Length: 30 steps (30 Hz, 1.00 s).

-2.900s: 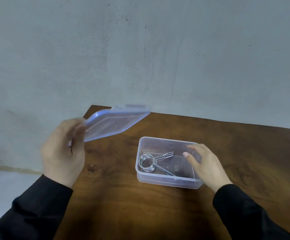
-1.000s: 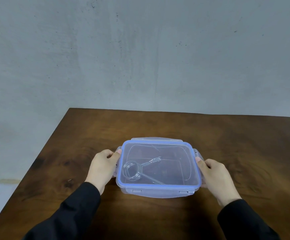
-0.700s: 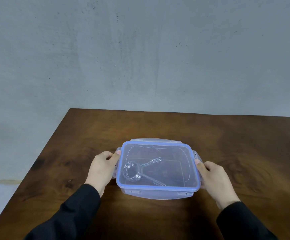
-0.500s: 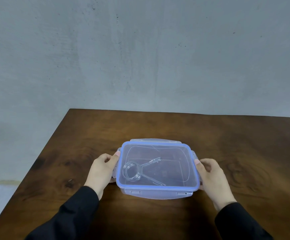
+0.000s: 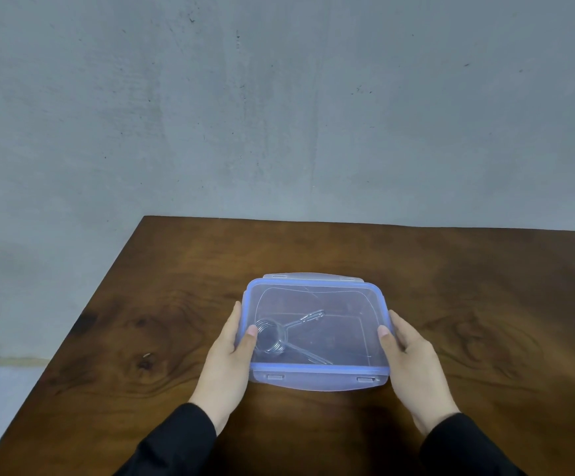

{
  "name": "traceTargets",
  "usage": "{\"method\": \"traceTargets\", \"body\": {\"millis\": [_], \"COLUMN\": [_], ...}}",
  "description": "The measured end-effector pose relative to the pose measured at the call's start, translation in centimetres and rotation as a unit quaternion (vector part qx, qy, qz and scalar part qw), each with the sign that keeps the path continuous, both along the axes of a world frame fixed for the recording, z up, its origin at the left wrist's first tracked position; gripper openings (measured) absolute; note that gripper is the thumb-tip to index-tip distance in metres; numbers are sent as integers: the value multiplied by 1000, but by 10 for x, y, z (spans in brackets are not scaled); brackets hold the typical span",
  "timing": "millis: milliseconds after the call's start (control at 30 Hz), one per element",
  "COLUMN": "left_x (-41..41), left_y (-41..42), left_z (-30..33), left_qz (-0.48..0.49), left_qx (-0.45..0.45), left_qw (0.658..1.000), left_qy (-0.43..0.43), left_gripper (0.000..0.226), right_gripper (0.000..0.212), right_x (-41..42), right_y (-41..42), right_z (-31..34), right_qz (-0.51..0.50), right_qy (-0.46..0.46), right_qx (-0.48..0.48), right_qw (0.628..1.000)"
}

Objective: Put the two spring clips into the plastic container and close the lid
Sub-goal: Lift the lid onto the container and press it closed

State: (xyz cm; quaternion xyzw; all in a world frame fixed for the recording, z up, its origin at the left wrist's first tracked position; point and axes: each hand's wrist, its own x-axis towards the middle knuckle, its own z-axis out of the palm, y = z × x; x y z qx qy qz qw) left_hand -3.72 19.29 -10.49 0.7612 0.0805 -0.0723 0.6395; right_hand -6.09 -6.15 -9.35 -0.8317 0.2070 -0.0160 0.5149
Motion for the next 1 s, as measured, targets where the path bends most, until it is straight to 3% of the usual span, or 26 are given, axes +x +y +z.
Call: {"method": "traceTargets", "body": {"millis": [67,400,467,533,600,700,767,833,1000], "left_x": [-1,-5,-3,1,5,15,21,23,22], "left_y": [-3,-1,4,12,19,16,11,10,8], "left_z": [-1,0,4,9,16,19,13,6,-12], "left_qz": [9,-24,-20,-12,-62,-256,-329,-336,-296], "left_qx": [-32,-47,-17,89,234,415,476,489,514], "left_qw": [999,999,1000,994,955,815,745,733,705], "left_qy": [5,2,-1,-61,-172,-315,-331,-332,-390], "left_gripper": [57,56,64,71,67,76,86,89,78], "right_gripper": [24,29,42,61,61,60,63,62,61], "right_x": [0,-2,-2,1,12,42,65,79,90], "right_y": [-1,-1,-4,-8,-8,-4,1,7,9], "right_z": [1,2,3,8,20,30,32,31,21], "right_qz": [8,18,18,27,88,256,338,363,354], "right_qy": [-7,-31,-11,-22,-84,-90,-55,-41,-39], "right_qx": [33,63,12,-119,-214,-298,-355,-380,-392], "right_qw": [999,997,1000,992,969,915,870,850,848]}}
